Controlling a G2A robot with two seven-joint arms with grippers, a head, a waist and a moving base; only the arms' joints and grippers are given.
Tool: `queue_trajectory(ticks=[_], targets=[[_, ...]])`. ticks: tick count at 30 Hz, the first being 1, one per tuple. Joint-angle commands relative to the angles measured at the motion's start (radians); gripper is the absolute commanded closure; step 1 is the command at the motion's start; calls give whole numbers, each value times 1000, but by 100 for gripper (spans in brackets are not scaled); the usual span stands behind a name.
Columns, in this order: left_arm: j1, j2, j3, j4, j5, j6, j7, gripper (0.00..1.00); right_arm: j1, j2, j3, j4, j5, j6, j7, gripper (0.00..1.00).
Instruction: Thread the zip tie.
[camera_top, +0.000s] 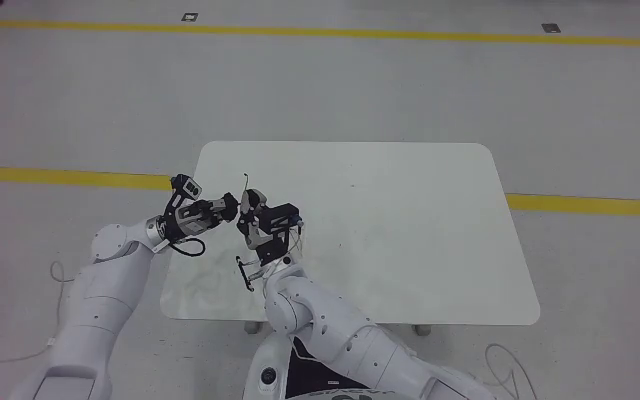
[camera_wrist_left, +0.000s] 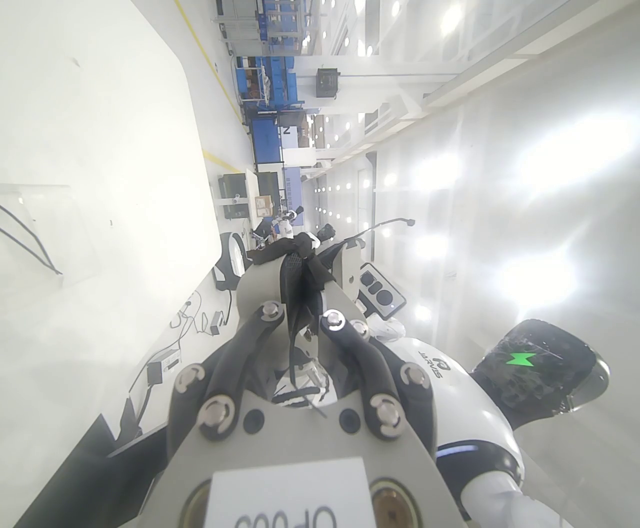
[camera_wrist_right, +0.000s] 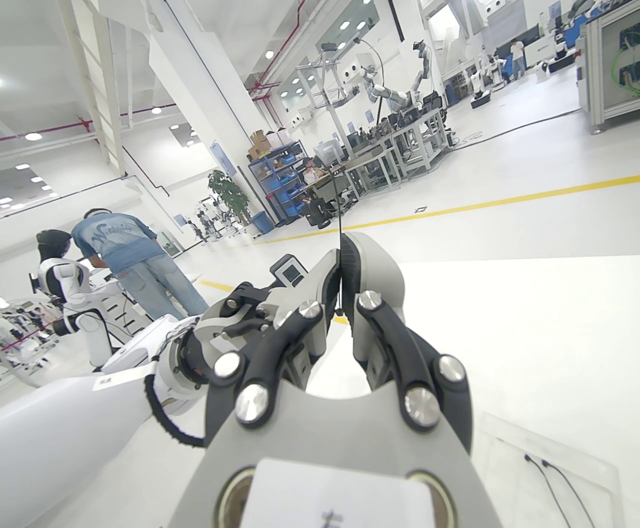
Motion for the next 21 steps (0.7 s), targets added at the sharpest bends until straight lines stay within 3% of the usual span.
queue_trajectory(ticks=[1, 21], targets=[[0, 0, 0, 0, 0, 0, 0, 100, -1, 0, -1, -1, -1, -1, 1, 100], [0, 0, 0, 0, 0, 0, 0, 100, 1, 0, -5, 4, -7, 15, 16, 100]])
